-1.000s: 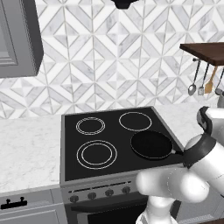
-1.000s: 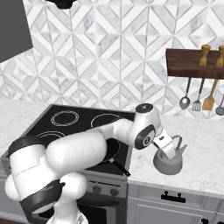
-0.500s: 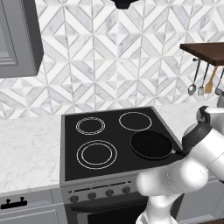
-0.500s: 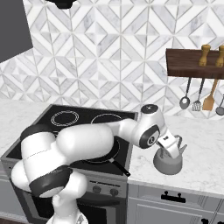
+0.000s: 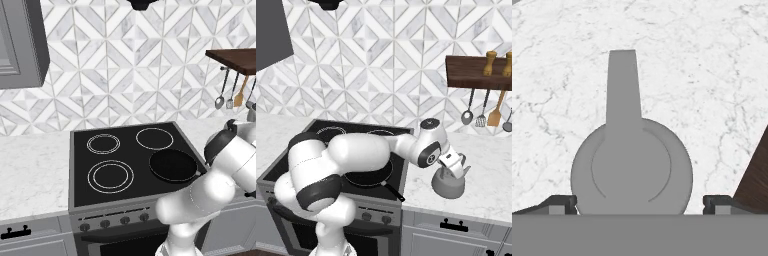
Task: Pick the kettle from the counter and place it on a stove burner. Then turn the burner on.
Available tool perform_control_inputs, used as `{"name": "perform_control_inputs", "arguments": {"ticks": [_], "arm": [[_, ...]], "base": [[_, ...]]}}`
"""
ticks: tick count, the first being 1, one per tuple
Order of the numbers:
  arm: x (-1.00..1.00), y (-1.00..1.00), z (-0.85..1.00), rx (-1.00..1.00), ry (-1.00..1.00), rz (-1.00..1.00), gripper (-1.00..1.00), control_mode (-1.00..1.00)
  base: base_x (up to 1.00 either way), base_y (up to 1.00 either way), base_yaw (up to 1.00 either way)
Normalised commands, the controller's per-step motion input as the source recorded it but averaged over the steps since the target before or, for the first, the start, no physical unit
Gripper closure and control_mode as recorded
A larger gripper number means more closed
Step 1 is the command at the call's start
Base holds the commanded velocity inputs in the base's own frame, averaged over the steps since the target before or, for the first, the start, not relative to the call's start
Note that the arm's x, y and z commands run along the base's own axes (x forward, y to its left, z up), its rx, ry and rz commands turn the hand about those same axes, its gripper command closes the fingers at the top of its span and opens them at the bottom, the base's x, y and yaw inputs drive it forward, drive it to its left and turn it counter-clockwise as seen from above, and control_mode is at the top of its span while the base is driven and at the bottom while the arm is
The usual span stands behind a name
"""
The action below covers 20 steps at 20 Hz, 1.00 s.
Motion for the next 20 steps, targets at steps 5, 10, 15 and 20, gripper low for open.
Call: {"name": "perform_control_inputs", "arguments": {"ticks": [5,10,15,20], "arm": [[0.04,-0.02,-0.11,0.00,0.00,0.00,1.00,-1.00],[0.00,0.00,-0.05,0.00,0.00,0.00,1.00,-1.00],[-0.02,0.00,0.00,0.00,0.00,0.00,1.00,-1.00],[-0.35,0.00,0.28,-0.02,-0.21,0.00,1.00,-1.00]], "base": [[0.00,0.00,0.00],[0.00,0.00,0.00],[0.00,0.00,0.00],[0.00,0.00,0.00]]}}
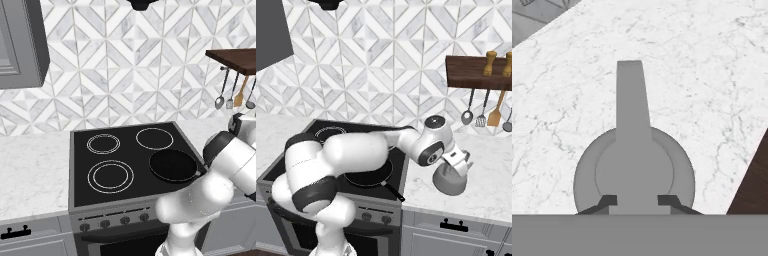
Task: Pick the kettle from the counter and place it on a stove burner. Then turn the burner on.
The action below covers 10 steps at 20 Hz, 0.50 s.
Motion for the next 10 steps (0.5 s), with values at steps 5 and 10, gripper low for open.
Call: {"name": "perform_control_inputs", "arguments": {"ticks": [5,10], "arm": [[-0.37,0.09,0.48,-0.07,-0.25,0.00,1.00,-1.00],[-0.21,0.29,0.51,-0.11,-0.10,0.00,1.00,-1.00]], "base": [[0.00,0.00,0.00],[0.00,0.00,0.00]]}}
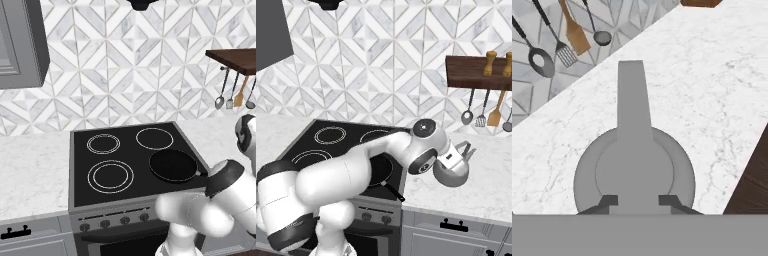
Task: Pick the kettle from the counter and place it on a stove burner. Then turn the burner on.
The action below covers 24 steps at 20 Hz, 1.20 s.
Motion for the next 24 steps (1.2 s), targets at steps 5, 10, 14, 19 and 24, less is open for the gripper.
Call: {"name": "perform_control_inputs", "arguments": {"ticks": [5,10,14,19,24], "arm": [[-0.13,0.56,0.48,-0.17,0.00,0.04,1.00,-1.00],[-0.19,0.78,0.29,-0.17,0.00,0.08,1.00,-1.00],[-0.28,0.79,0.16,-0.13,-0.06,0.05,1.00,-1.00],[-0.07,0.55,0.44,0.03,0.05,0.02,1.00,-1.00],[0.00,0.44,0.74,0.19,0.25,0.07,1.00,-1.00]], "base": [[0.00,0.00,0.00],[0.00,0.00,0.00],[0.00,0.00,0.00],[0.00,0.00,0.00],[0.00,0.00,0.00]]}}
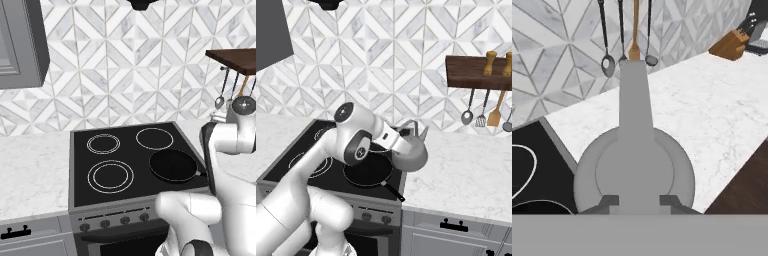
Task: Pick the kettle from the counter and place it on a stove burner. Then turn the burner on.
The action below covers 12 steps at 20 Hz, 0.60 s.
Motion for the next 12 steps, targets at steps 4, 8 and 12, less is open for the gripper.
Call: {"name": "perform_control_inputs", "arguments": {"ticks": [4,8,12], "arm": [[-0.01,0.63,0.42,0.19,0.30,0.12,1.00,-1.00],[-0.22,0.84,-0.01,0.06,0.10,0.18,1.00,-1.00],[-0.39,0.91,-0.13,0.00,0.00,0.21,1.00,-1.00]], "base": [[0.00,0.00,0.00],[0.00,0.00,0.00],[0.00,0.00,0.00]]}}
